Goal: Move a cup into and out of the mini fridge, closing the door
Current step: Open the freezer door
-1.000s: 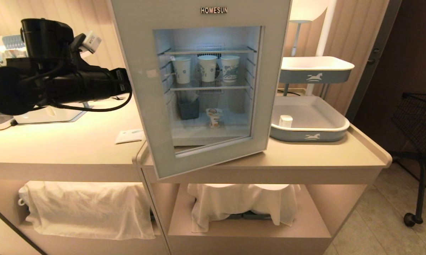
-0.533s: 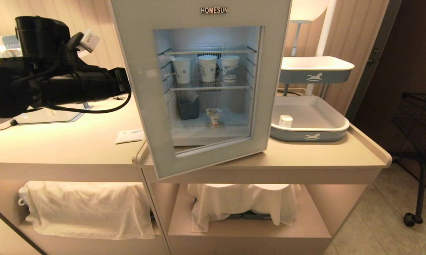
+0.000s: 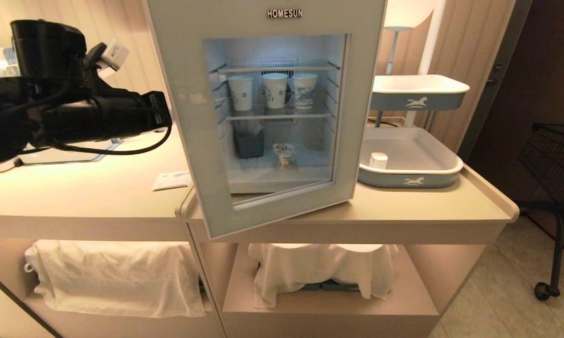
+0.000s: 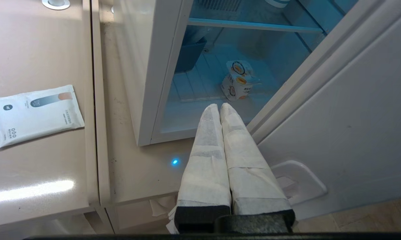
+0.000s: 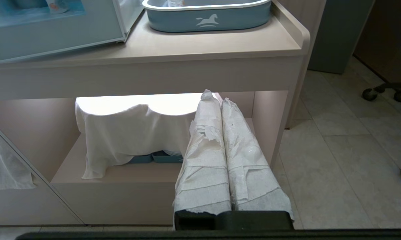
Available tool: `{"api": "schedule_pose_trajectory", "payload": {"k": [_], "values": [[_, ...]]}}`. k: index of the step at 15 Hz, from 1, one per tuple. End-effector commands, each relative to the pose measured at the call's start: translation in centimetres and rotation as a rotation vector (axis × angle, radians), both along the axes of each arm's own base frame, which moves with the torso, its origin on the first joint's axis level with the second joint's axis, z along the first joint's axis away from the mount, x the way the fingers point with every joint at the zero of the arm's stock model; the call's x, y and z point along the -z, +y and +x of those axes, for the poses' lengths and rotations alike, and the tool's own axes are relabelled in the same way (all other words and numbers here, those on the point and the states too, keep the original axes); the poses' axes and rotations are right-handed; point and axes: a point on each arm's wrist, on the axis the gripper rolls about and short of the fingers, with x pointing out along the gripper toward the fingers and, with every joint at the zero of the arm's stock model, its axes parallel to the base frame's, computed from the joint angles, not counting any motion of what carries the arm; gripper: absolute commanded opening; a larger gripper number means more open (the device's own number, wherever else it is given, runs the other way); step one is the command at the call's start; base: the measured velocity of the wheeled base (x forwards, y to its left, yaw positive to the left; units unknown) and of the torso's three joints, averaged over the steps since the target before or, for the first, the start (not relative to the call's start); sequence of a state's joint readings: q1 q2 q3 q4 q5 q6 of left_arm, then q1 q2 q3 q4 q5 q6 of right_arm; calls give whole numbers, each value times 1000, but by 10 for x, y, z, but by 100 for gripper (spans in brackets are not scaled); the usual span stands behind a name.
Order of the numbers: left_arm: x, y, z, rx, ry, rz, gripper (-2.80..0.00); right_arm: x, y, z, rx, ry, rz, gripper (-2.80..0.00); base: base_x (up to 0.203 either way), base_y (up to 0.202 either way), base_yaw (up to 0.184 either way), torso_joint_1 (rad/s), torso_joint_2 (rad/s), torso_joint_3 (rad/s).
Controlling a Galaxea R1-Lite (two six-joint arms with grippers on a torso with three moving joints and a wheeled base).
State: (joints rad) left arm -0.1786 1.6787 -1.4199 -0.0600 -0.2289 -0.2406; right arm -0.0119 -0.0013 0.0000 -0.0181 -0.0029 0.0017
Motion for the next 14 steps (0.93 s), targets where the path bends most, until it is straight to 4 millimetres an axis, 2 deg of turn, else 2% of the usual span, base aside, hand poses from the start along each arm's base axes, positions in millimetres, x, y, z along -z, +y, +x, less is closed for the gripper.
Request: {"api": "schedule_pose_trajectory", "payload": {"k": [1,6,14], "values": [[-4,-2,-7,13,-11,-4,-280,2,0,1,-1,10,0,-280,0,0,0,0,0,0],[-5,0,-22,15,-9,-4,-280,2,0,1,1,10,0,-280,0,0,0,0,0,0],[-3,-3,-64,57,9,-25,-280,2,0,1,-1,10,0,-280,0,0,0,0,0,0]]}}
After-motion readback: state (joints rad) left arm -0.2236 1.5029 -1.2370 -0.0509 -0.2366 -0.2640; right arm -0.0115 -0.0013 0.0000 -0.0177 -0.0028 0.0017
